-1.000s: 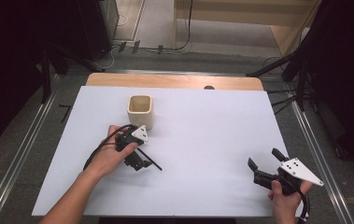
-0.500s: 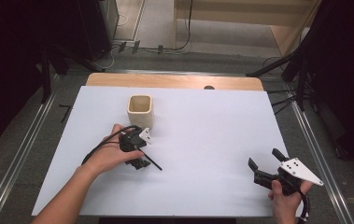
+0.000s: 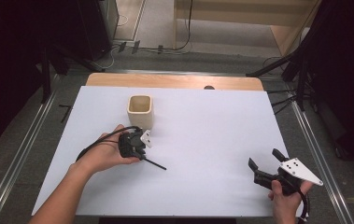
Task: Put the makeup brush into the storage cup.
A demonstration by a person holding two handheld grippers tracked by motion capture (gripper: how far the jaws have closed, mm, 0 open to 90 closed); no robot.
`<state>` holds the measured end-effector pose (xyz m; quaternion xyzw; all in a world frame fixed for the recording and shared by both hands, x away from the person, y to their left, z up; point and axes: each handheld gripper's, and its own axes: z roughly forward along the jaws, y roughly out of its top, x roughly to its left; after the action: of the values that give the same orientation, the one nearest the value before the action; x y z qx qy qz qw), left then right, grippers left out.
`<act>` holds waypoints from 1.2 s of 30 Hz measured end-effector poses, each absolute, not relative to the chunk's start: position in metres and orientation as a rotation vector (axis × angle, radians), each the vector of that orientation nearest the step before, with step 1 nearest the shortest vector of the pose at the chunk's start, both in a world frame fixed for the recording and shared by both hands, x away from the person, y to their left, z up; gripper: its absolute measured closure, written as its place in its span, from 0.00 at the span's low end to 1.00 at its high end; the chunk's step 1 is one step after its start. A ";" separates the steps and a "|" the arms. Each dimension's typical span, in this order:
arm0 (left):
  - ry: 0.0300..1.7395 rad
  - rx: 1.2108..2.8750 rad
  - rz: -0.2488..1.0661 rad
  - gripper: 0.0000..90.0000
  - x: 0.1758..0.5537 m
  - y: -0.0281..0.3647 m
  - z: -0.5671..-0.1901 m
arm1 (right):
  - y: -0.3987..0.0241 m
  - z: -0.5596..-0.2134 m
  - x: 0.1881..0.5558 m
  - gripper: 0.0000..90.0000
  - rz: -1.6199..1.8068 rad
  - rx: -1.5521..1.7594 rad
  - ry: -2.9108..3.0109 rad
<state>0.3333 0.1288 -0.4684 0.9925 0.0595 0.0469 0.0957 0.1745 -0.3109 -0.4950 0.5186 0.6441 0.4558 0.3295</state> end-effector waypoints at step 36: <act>0.310 2.737 0.026 0.97 0.333 0.140 -0.465 | -0.305 -0.499 0.179 0.12 1.178 1.367 1.720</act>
<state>0.3335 0.1397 -0.4650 0.9751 0.1104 0.0091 0.1921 0.1788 -0.3046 -0.4985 0.5198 0.6540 0.4478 0.3187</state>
